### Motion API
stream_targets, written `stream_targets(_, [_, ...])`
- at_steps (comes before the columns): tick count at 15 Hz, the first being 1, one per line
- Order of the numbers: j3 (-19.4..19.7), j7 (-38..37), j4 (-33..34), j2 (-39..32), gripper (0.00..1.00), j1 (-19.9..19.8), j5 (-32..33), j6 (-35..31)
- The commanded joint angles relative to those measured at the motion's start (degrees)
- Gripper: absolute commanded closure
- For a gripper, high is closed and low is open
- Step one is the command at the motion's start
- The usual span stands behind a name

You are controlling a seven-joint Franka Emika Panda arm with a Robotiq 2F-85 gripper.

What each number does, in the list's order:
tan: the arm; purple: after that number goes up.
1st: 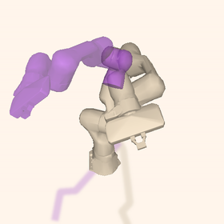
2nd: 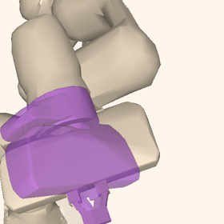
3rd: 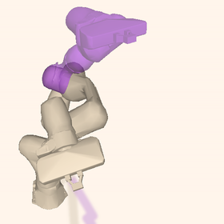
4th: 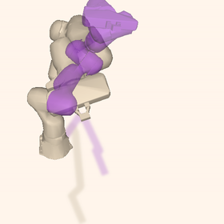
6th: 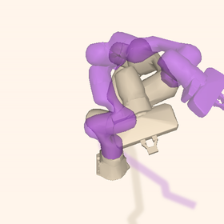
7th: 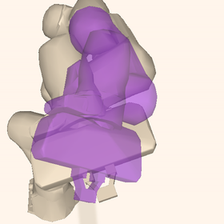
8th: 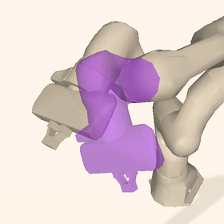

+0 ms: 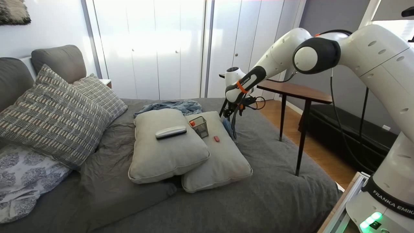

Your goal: Pick up the book and put it on the bed

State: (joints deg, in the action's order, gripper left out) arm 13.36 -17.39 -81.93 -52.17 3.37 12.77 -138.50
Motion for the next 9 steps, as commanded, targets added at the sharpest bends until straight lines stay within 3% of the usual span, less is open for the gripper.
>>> stream_targets(1, [2.95, 1.87, -12.73, 9.71, 0.0, 5.25, 7.82, -5.08])
stream_targets(7, [7.18, -2.57, -27.24, 20.28, 0.0, 16.57, 27.37, -5.84])
stream_targets(8, [3.55, -1.11, -19.38, 14.95, 0.0, 11.27, 22.86, -4.4])
stream_targets(9, [3.53, -2.31, -21.56, 16.58, 0.0, 12.5, 25.59, -4.21])
